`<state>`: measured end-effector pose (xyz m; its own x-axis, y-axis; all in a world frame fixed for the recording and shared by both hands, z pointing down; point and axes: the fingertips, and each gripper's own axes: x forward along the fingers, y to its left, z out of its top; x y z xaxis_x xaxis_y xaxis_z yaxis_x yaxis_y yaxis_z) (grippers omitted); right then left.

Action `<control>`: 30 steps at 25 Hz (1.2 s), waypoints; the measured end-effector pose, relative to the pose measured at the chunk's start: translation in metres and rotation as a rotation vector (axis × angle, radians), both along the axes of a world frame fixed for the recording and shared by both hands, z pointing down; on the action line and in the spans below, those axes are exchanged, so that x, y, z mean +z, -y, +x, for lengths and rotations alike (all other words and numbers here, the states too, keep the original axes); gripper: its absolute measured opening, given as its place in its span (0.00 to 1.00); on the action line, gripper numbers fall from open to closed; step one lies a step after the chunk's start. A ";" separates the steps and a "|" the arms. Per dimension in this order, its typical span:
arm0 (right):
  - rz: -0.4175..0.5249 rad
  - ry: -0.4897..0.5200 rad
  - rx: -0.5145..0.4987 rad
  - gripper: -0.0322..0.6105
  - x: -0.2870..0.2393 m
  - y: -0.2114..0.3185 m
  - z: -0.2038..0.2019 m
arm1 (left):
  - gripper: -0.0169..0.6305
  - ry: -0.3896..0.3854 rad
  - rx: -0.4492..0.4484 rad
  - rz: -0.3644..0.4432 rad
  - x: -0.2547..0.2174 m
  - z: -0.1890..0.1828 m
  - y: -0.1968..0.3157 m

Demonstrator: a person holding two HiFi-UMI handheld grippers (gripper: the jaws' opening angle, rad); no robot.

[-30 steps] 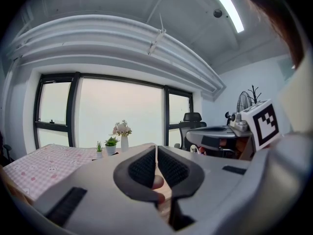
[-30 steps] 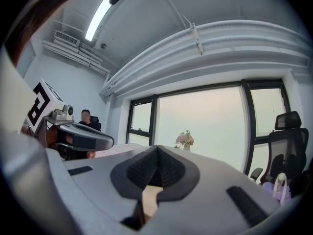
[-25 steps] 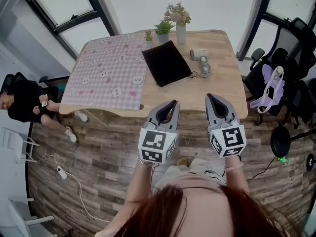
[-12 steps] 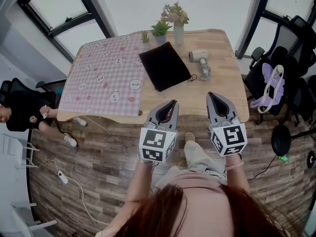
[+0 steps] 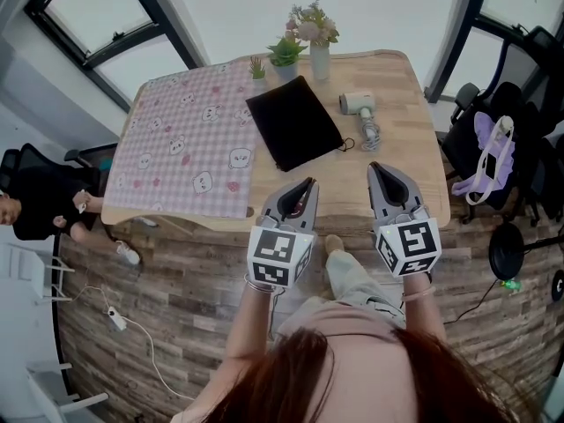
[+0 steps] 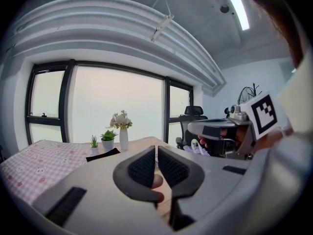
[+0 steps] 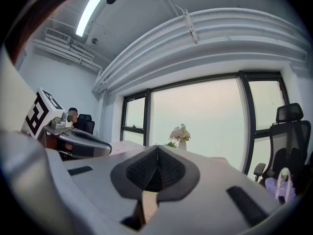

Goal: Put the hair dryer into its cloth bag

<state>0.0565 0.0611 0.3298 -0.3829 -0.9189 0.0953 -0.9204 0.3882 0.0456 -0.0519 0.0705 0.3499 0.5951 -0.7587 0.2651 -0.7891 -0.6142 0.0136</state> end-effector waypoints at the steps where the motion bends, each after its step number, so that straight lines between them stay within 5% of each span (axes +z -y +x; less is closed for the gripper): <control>1: -0.004 0.001 -0.001 0.05 0.002 0.004 0.001 | 0.06 0.004 0.002 -0.004 0.002 0.001 0.004; 18: -0.078 -0.009 -0.019 0.05 0.033 0.089 0.015 | 0.07 0.139 0.033 -0.071 0.052 0.003 0.086; 30: -0.143 -0.031 -0.030 0.06 0.059 0.138 0.022 | 0.21 0.256 0.081 -0.133 0.093 0.000 0.130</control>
<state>0.0784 -0.0769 0.3885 -0.4052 -0.8831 0.2366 -0.9071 0.4206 0.0162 -0.0516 -0.0590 0.4427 0.5536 -0.6600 0.5079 -0.7255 -0.6816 -0.0949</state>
